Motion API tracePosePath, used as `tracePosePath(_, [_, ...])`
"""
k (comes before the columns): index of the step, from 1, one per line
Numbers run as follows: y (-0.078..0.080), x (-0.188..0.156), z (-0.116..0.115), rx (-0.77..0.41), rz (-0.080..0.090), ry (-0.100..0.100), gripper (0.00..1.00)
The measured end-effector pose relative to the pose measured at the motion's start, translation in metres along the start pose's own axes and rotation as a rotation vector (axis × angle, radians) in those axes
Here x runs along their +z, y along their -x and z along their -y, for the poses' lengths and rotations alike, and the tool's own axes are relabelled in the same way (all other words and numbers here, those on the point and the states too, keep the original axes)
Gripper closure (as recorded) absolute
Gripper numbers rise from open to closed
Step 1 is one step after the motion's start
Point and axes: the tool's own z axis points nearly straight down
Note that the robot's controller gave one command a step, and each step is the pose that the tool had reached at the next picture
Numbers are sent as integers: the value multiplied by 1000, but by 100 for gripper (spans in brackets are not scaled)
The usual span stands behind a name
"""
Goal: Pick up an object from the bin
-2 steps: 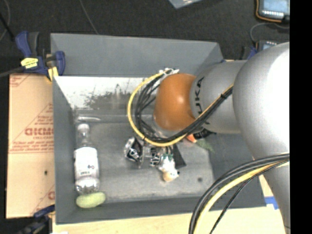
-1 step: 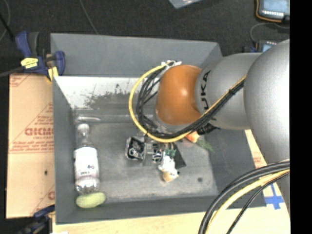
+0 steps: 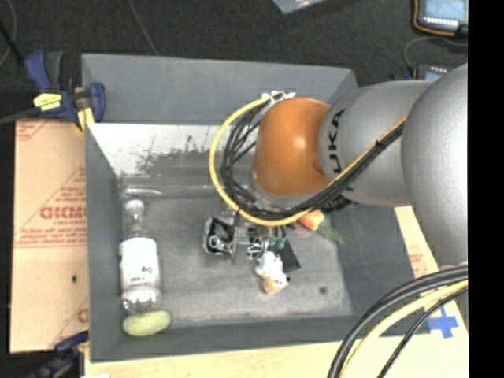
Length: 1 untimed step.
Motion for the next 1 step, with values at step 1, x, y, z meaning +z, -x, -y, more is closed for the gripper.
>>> tracePosePath(1, [-7, -49, -22, -51, 2, -1, 100])
